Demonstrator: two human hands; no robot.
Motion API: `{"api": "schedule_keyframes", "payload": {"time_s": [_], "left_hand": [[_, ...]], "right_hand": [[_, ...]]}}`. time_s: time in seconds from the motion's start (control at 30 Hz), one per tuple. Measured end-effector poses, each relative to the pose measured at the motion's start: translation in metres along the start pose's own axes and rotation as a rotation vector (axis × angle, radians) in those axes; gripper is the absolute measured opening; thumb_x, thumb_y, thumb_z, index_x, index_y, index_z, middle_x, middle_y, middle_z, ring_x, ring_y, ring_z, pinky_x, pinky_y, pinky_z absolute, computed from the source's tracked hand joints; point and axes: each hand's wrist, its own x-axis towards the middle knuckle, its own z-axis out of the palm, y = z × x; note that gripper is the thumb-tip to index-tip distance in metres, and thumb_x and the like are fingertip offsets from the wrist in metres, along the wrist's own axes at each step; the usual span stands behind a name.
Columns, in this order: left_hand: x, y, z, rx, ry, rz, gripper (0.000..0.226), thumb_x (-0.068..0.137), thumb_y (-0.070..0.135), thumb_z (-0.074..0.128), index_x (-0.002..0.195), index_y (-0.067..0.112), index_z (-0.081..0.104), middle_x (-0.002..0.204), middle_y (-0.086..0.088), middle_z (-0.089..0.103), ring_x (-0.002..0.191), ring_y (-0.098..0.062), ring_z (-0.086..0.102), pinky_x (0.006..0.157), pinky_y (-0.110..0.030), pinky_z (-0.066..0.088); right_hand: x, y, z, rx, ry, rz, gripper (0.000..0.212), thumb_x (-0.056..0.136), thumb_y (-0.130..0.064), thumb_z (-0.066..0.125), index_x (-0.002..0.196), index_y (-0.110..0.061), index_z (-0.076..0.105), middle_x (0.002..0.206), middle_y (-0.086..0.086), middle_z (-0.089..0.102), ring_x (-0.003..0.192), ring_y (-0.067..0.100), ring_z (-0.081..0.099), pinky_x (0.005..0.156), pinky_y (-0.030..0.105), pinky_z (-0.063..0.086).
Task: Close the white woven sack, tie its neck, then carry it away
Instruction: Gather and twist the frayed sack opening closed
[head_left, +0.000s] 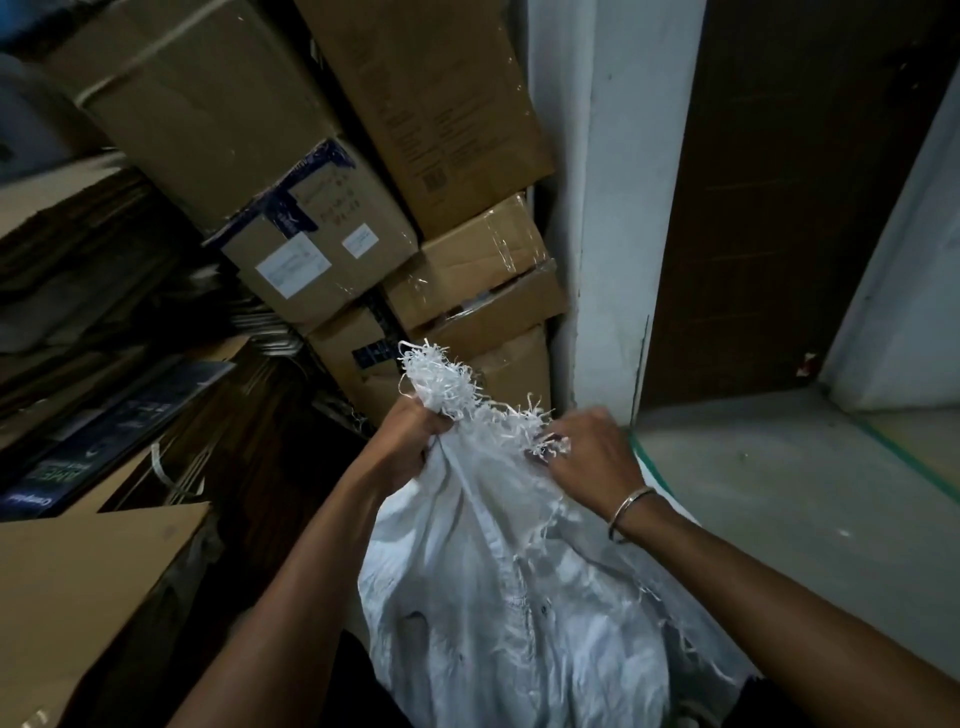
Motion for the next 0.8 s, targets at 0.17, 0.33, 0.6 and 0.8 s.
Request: {"api": "schedule_keyframes", "payload": {"time_s": [0.17,0.33,0.6,0.8], "left_hand": [[-0.002,0.005,-0.002,0.000,-0.007,-0.002,0.044,0.085,-0.024,0.043,0.100,0.011,0.065,0.085,-0.008,0.075,0.075,-0.023,0.073,0.071,-0.031,0.059],[0.003,0.002,-0.002,0.105,-0.006,0.053,0.038,0.066,0.002,0.057,0.098,0.012,0.073,0.097,-0.023,0.068,0.091,-0.040,0.065,0.078,-0.050,0.049],[0.005,-0.001,0.007,-0.029,0.099,0.047,0.040,0.085,-0.023,0.043,0.085,0.007,0.069,0.062,-0.005,0.071,0.055,-0.018,0.068,0.047,-0.020,0.050],[0.005,-0.002,0.003,-0.016,0.103,0.013,0.037,0.085,-0.021,0.042,0.084,0.007,0.066,0.077,-0.021,0.065,0.053,-0.026,0.062,0.043,-0.022,0.043]], "right_hand": [[0.033,0.003,-0.013,0.127,-0.128,-0.027,0.023,0.075,-0.042,0.085,0.091,-0.028,0.078,0.115,-0.006,0.072,0.107,0.016,0.064,0.094,0.040,0.053],[0.059,0.002,-0.047,0.432,-0.125,0.065,0.038,0.077,-0.024,0.086,0.111,-0.017,0.069,0.115,-0.002,0.069,0.109,0.016,0.063,0.097,0.036,0.051],[0.013,-0.022,-0.038,-0.008,0.008,-0.134,0.022,0.074,-0.032,0.083,0.093,-0.021,0.076,0.093,0.000,0.075,0.086,0.024,0.068,0.069,0.026,0.045],[-0.023,-0.030,-0.006,0.124,0.079,-0.128,0.021,0.068,-0.021,0.081,0.082,-0.029,0.067,0.097,-0.008,0.068,0.089,0.019,0.063,0.074,0.026,0.044]]}}
